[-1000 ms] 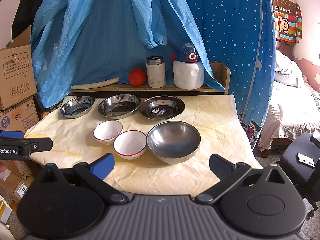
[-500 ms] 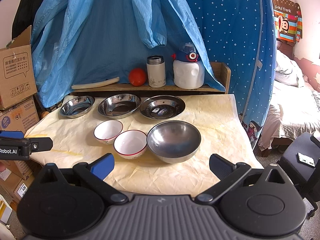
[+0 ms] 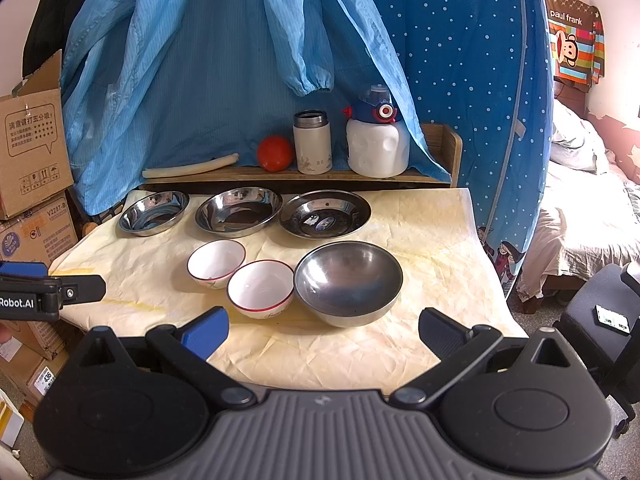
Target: Organize plates and bowls
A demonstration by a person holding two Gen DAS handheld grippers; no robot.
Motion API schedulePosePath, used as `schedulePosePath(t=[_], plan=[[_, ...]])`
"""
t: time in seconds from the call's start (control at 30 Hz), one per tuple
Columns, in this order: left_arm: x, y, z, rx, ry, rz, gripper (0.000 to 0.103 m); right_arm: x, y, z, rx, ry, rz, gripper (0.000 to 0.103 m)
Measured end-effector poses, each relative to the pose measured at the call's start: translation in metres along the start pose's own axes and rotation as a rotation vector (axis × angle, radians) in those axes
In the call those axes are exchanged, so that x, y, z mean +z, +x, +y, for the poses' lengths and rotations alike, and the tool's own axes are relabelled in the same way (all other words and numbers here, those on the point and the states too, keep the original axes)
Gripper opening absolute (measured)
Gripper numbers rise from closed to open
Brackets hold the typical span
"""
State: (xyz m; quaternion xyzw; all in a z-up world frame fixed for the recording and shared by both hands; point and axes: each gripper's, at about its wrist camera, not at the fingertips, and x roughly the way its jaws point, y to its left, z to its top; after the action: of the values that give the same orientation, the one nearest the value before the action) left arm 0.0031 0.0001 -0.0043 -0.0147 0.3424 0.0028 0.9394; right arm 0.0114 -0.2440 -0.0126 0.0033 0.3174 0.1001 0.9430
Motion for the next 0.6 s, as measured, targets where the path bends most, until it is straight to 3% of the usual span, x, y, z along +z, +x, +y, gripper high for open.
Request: schedulePosePath(t=[0.6], plan=[[-0.0003,0.0007,0.0002,0.000,0.000,0.002,0.102,0.0052,0.0051,0.0048,0.000,-0.001,0.003,0.103]])
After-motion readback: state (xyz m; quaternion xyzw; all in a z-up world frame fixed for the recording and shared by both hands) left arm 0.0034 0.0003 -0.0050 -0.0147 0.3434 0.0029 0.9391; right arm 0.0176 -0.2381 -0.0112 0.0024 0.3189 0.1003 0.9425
